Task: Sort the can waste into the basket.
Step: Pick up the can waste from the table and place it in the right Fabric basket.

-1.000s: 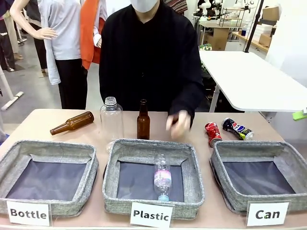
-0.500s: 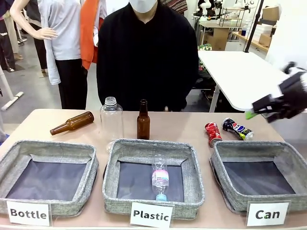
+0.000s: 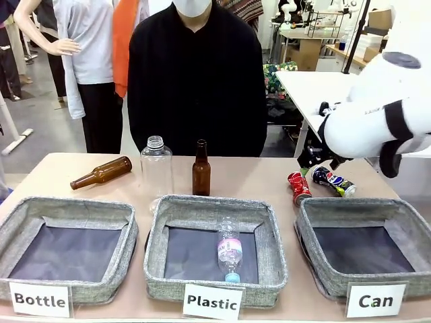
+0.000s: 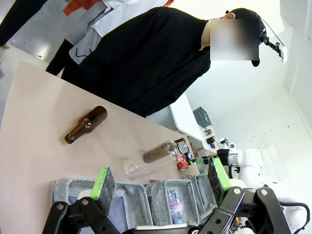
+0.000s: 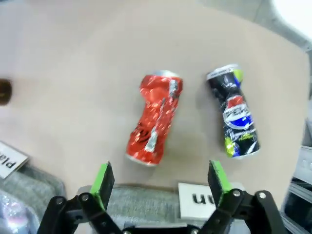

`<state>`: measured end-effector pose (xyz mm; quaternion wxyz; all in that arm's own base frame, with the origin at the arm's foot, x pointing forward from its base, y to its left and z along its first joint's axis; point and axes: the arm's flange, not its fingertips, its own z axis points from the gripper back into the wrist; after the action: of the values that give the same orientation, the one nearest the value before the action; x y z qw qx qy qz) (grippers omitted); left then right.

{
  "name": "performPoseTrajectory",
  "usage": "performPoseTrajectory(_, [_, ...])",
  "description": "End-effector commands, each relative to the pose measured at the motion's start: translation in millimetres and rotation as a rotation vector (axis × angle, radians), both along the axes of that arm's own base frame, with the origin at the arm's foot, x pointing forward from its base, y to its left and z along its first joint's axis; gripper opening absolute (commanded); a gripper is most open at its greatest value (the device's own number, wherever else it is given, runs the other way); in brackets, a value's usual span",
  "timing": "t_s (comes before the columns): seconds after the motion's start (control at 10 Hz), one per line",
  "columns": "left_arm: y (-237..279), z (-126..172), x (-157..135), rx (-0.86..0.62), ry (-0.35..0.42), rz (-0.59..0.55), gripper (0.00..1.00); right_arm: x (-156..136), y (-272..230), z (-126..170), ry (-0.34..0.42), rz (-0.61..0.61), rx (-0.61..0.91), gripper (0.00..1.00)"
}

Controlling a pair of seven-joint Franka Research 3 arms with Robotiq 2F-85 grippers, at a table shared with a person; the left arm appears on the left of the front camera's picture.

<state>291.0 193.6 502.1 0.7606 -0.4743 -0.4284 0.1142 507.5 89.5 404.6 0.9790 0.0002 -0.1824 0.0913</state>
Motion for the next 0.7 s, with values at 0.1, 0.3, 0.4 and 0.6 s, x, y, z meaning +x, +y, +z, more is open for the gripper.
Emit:
performPoseTrajectory(0.1, [0.1, 0.2, 1.4, -0.002, -0.039, 0.001, 1.00, 38.5, 23.7, -20.9, 0.034, 0.004, -0.101, 1.00])
performPoseTrajectory(0.3, [0.1, 0.2, 1.4, -0.002, -0.039, 0.001, 1.00, 49.7, 27.9, -43.2, 0.043, 0.024, -0.107, 1.00])
performPoseTrajectory(0.4, [0.1, 0.2, 1.4, -0.002, -0.039, 0.001, 1.00, 55.5, 28.3, -54.6, 0.057, 0.023, -0.103, 1.00])
performPoseTrajectory(0.6, [0.1, 0.2, 1.4, -0.002, -0.039, 0.001, 1.00, 61.8, 26.3, -80.5, 0.089, 0.030, -0.104, 1.00])
